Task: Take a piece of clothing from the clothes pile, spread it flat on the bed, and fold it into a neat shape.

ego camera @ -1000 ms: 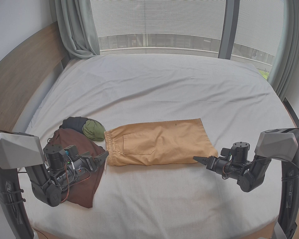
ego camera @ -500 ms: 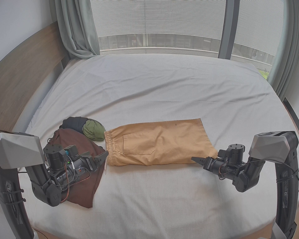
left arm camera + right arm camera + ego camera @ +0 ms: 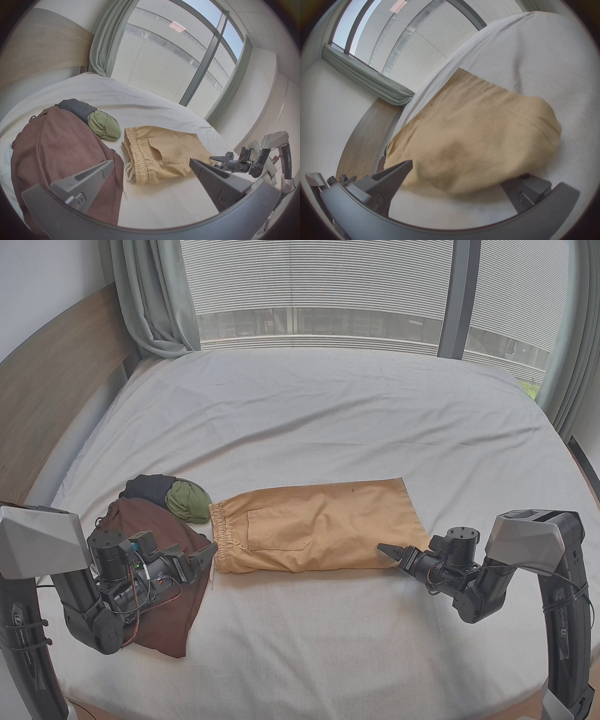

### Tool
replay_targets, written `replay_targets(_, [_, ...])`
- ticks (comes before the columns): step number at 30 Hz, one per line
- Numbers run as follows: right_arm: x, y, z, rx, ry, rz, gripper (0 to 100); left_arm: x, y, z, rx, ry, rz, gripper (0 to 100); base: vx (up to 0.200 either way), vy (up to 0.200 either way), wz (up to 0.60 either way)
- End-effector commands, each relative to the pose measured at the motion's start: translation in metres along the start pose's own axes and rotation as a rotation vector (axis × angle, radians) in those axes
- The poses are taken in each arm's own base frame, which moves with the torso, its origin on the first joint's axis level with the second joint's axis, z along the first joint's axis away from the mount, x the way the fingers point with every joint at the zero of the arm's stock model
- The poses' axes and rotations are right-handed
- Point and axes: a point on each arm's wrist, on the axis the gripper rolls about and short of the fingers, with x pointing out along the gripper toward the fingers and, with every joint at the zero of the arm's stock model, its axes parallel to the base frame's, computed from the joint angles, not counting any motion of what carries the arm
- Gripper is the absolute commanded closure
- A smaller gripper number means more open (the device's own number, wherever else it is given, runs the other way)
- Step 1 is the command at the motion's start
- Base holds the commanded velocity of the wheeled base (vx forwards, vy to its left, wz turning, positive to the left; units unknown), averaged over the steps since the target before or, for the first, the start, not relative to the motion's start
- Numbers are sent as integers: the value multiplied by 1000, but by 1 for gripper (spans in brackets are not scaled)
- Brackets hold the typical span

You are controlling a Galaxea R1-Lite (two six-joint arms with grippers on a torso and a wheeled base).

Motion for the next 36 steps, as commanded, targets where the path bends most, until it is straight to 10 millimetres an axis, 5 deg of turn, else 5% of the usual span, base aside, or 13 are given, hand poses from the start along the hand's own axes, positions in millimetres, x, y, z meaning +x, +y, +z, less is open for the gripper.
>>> replay_targets(1, [21, -8, -8, 24, -52, -11, 0, 0, 2, 0, -2, 0, 6, 0, 0, 0, 0])
replay_targets(18, [34, 2, -9, 93, -80, 40, 0, 1, 3, 0, -2, -1, 6, 0, 0, 0, 0])
replay_targets(19, [34, 2, -9, 95, -79, 39, 100, 1, 3, -1, -2, 1, 5, 0, 0, 0, 0])
replay_targets(30, [30, 3, -7, 90, -107, 38, 100, 3, 8, -1, -6, -1, 18, 0, 0, 0, 0])
replay_targets(36, [10, 19, 6, 60, -119, 31, 100, 3, 9, -1, -9, -3, 19, 0, 0, 0, 0])
